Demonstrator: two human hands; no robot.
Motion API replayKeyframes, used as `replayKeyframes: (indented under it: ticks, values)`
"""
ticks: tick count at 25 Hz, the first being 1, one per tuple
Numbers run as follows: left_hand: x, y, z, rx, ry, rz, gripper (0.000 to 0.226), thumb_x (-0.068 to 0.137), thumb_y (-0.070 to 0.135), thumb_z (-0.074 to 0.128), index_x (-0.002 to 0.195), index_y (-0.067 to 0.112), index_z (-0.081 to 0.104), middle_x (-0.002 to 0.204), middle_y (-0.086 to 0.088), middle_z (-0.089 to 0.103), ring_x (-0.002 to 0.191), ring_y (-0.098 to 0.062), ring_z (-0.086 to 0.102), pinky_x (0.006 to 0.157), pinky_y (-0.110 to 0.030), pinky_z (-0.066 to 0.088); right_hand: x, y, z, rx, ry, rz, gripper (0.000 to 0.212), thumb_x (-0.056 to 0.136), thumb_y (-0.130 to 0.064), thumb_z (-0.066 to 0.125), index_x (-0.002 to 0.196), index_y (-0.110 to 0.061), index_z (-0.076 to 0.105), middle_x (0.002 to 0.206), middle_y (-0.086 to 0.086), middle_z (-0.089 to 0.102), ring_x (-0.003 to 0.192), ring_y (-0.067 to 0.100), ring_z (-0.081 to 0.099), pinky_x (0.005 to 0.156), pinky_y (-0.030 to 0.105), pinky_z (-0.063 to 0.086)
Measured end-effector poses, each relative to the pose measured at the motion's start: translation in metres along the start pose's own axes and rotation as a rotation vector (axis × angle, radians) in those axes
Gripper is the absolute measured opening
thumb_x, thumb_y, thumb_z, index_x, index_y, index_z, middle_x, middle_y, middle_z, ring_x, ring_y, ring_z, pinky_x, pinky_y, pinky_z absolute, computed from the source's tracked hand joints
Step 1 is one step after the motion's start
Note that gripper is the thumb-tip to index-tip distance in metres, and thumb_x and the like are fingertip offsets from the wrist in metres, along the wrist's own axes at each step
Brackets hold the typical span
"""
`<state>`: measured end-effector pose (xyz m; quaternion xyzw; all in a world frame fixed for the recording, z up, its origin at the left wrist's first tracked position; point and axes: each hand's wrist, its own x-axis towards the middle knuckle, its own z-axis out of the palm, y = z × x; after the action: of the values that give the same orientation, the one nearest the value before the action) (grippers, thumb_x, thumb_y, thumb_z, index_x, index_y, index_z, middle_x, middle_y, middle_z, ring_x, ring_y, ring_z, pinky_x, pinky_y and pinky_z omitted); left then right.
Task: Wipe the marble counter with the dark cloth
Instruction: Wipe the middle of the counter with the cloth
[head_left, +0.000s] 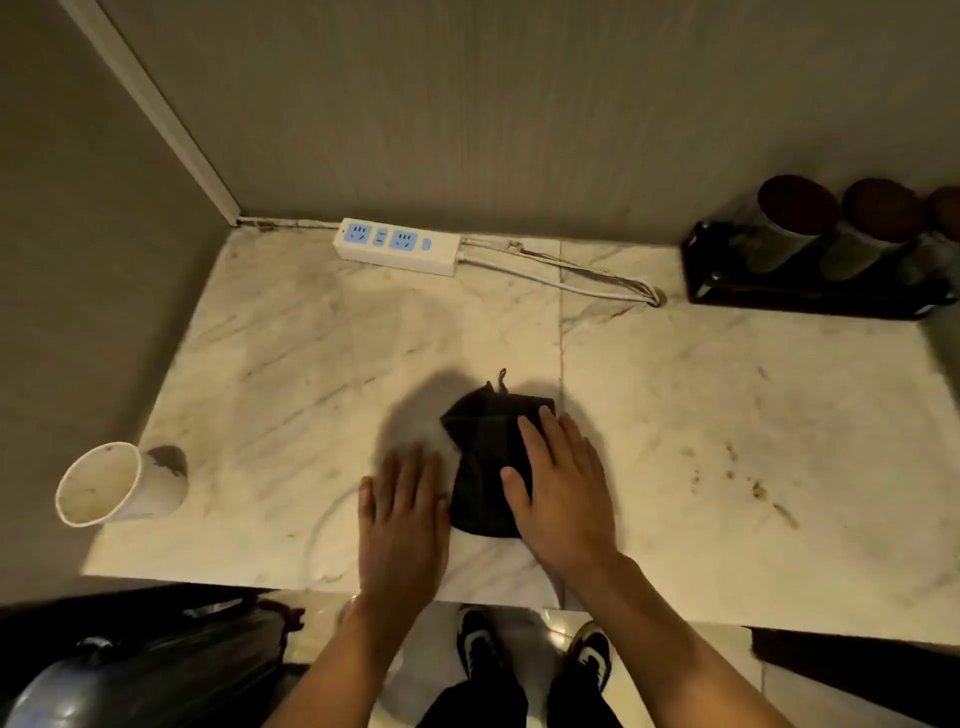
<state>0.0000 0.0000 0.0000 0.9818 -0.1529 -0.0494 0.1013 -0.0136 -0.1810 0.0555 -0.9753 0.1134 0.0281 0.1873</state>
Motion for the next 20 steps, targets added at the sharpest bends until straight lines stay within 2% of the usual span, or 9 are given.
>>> replayKeyframes:
  ticks: [3, 8, 11, 14, 20]
  values:
    - [0.002, 0.004, 0.001, 0.020, 0.026, -0.051, 0.055, 0.095, 0.036, 0.028, 0.148, 0.019, 0.030, 0.156, -0.006, 0.027, 0.146, -0.027, 0.018, 0.114, -0.052, 0.017, 0.021, -0.015, 0.014, -0.023, 0.005, -0.001, 0.061, 0.092, -0.046, 0.035, 0.145, -0.016, 0.035, 0.154, 0.013, 0.031, 0.143, 0.032, 0.023, 0.116, 0.046, 0.021]
    - [0.001, 0.002, 0.005, 0.019, 0.025, -0.052, 0.056, 0.096, 0.035, 0.026, 0.148, 0.016, 0.030, 0.156, -0.007, 0.026, 0.146, -0.026, 0.016, 0.115, -0.052, 0.017, 0.034, -0.028, 0.039, -0.058, -0.036, 0.071, 0.065, 0.095, -0.051, 0.030, 0.151, -0.019, 0.020, 0.160, 0.010, 0.014, 0.146, 0.030, 0.008, 0.117, 0.047, 0.002]
    - [0.002, 0.004, 0.002, 0.006, 0.020, -0.057, 0.055, 0.095, 0.034, 0.028, 0.148, 0.017, 0.030, 0.156, -0.007, 0.026, 0.146, -0.026, 0.016, 0.115, -0.052, 0.018, 0.029, -0.027, 0.047, -0.070, 0.028, 0.070, 0.066, 0.095, -0.052, 0.026, 0.151, -0.018, 0.020, 0.159, 0.010, 0.017, 0.146, 0.030, 0.010, 0.117, 0.049, 0.004]
    - [0.002, 0.004, 0.001, -0.008, 0.032, -0.050, 0.054, 0.095, 0.033, 0.030, 0.147, 0.017, 0.033, 0.156, -0.007, 0.028, 0.145, -0.026, 0.019, 0.114, -0.053, 0.020, 0.025, -0.024, 0.051, -0.074, 0.007, 0.083, 0.070, 0.093, -0.057, 0.020, 0.152, -0.019, 0.014, 0.160, 0.009, 0.011, 0.147, 0.027, 0.004, 0.118, 0.048, -0.001]
    - [-0.001, 0.005, -0.001, 0.023, 0.045, -0.030, 0.055, 0.095, 0.033, 0.033, 0.148, 0.018, 0.032, 0.156, -0.007, 0.029, 0.145, -0.027, 0.020, 0.114, -0.052, 0.021, 0.000, -0.012, 0.048, -0.112, 0.037, 0.097, 0.075, 0.090, -0.063, 0.031, 0.150, -0.019, 0.023, 0.159, 0.010, 0.019, 0.146, 0.029, 0.012, 0.115, 0.048, 0.001]
